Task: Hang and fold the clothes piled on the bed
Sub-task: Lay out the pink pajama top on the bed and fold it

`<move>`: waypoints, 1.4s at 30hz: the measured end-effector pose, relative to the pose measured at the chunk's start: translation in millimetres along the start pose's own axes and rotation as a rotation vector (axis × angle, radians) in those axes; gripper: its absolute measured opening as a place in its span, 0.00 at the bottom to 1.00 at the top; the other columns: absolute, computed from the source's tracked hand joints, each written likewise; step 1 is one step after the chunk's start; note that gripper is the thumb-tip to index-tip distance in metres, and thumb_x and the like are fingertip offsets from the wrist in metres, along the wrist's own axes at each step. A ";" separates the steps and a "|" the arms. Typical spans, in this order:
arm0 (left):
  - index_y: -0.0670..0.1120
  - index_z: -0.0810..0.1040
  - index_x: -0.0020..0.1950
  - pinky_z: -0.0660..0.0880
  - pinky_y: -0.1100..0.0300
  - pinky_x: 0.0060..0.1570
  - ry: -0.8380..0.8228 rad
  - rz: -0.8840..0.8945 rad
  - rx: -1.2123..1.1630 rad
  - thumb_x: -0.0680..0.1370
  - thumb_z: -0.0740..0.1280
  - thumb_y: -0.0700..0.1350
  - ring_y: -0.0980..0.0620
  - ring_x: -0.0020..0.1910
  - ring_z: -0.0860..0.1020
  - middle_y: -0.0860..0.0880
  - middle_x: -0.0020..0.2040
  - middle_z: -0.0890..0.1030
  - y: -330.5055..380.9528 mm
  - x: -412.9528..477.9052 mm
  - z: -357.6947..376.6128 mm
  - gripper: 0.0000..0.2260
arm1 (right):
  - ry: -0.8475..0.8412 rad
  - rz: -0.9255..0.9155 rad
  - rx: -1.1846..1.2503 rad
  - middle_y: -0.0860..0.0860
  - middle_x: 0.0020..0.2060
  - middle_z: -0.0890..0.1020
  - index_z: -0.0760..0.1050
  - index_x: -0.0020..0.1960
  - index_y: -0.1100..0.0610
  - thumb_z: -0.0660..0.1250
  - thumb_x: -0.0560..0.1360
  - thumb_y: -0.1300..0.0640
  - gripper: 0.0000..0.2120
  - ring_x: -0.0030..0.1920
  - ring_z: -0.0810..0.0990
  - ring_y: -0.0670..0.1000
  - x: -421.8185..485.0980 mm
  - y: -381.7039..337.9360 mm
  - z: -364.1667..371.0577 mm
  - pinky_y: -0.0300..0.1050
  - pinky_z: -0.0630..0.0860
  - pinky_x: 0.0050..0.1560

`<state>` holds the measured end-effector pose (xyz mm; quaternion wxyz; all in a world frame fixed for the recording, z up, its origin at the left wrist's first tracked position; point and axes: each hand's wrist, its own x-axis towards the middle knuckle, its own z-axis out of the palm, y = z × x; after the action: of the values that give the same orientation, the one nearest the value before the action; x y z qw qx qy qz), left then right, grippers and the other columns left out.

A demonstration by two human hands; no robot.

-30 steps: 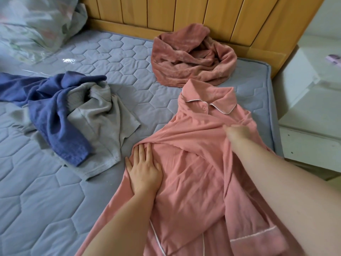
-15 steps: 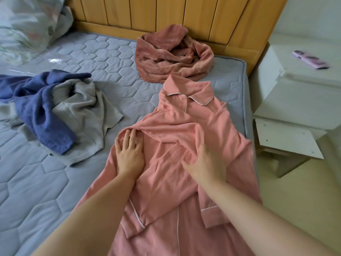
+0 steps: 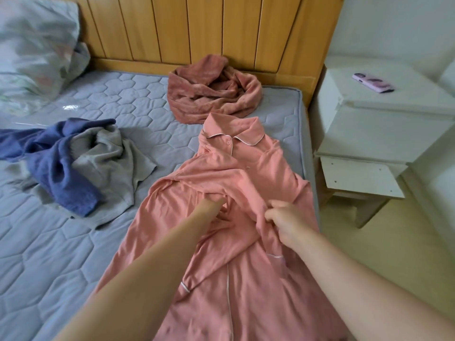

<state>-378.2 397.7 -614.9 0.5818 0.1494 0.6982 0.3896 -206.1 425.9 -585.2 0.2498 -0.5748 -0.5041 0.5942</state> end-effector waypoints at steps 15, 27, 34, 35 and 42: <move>0.38 0.72 0.47 0.80 0.54 0.34 -0.159 -0.141 -0.541 0.81 0.59 0.37 0.49 0.37 0.75 0.43 0.40 0.76 -13.3 -14.9 42.0 0.05 | -0.167 0.477 0.059 0.58 0.38 0.83 0.78 0.51 0.64 0.69 0.74 0.61 0.08 0.41 0.82 0.56 -12.2 39.4 -71.3 0.47 0.78 0.45; 0.44 0.73 0.52 0.81 0.51 0.31 -0.205 -0.105 -0.188 0.80 0.60 0.36 0.47 0.33 0.82 0.43 0.39 0.82 -35.6 -26.5 12.0 0.05 | -0.183 0.257 -1.198 0.59 0.53 0.80 0.75 0.57 0.65 0.59 0.76 0.63 0.13 0.44 0.79 0.57 -19.8 39.8 -68.7 0.44 0.74 0.33; 0.40 0.72 0.57 0.82 0.52 0.33 -0.231 -0.146 -0.084 0.80 0.62 0.44 0.43 0.41 0.81 0.40 0.47 0.79 -28.3 -18.9 0.5 0.09 | -0.228 0.246 -1.482 0.59 0.63 0.76 0.71 0.66 0.64 0.61 0.77 0.60 0.18 0.61 0.77 0.57 -20.0 37.9 -46.1 0.46 0.74 0.59; 0.39 0.72 0.58 0.82 0.54 0.33 -0.229 -0.162 -0.006 0.80 0.62 0.46 0.43 0.40 0.81 0.40 0.46 0.80 -25.1 -18.4 -3.0 0.12 | -0.169 0.228 -1.492 0.58 0.64 0.76 0.70 0.67 0.62 0.62 0.76 0.60 0.20 0.62 0.77 0.57 -16.8 40.3 -43.7 0.48 0.74 0.60; 0.40 0.78 0.41 0.70 0.68 0.20 -0.239 -0.117 0.253 0.82 0.57 0.50 0.55 0.22 0.77 0.46 0.28 0.81 4.8 -17.5 -34.3 0.19 | 0.022 -0.481 -1.321 0.55 0.64 0.67 0.65 0.63 0.59 0.59 0.71 0.68 0.22 0.65 0.67 0.57 -12.3 30.2 -1.8 0.48 0.67 0.62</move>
<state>-406.3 376.5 -598.7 0.6589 0.2256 0.6750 0.2434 -193.2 404.6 -606.4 -0.0222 -0.4848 -0.8701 0.0859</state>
